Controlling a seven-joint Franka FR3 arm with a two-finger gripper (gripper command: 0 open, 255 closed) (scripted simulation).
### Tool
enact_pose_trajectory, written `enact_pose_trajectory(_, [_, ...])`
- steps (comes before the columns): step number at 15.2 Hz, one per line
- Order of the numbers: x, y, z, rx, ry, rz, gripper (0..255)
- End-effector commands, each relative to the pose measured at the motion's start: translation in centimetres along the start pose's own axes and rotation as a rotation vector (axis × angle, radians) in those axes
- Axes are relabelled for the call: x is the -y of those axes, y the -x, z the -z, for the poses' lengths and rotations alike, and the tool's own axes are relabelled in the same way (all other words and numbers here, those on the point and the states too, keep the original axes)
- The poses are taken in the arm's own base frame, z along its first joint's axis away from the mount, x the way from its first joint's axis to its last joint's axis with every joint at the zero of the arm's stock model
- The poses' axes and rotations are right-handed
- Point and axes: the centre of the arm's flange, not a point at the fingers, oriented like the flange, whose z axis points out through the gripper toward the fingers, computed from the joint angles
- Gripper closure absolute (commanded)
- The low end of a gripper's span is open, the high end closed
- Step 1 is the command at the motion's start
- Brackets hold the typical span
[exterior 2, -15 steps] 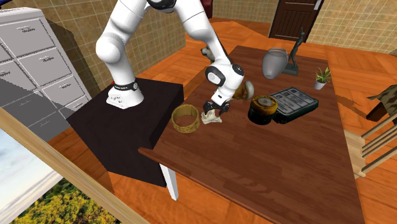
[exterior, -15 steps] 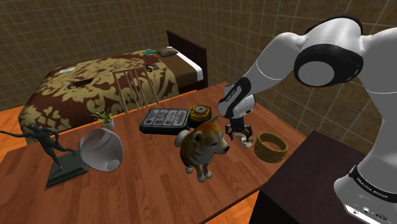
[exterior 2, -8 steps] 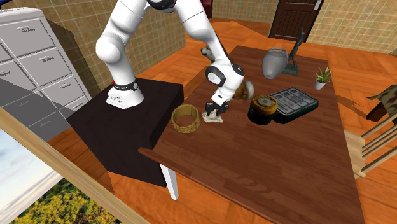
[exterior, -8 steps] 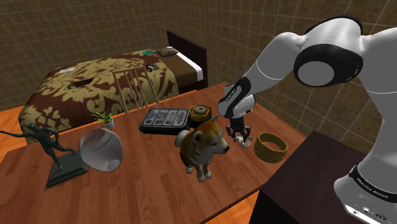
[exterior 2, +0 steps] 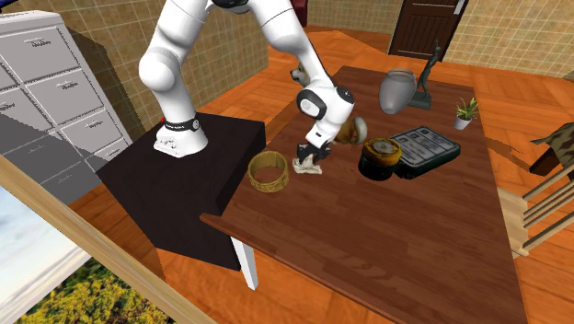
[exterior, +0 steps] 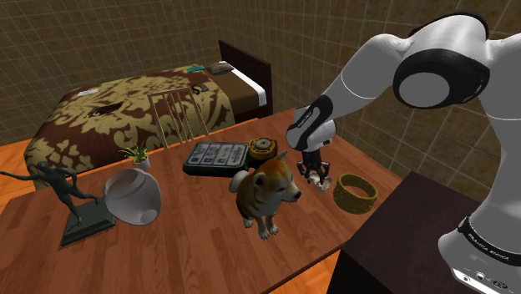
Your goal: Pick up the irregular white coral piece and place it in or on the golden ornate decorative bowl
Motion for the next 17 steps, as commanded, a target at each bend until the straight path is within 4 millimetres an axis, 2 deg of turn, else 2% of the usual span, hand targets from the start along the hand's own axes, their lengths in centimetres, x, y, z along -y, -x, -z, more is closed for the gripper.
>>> enact_pose_trajectory(1, [-0.2,0.2,1.0,0.000,0.000,0.000,255])
enact_pose_trajectory(17, [-2.4,1.7,9.0,0.000,0.000,0.000,255])
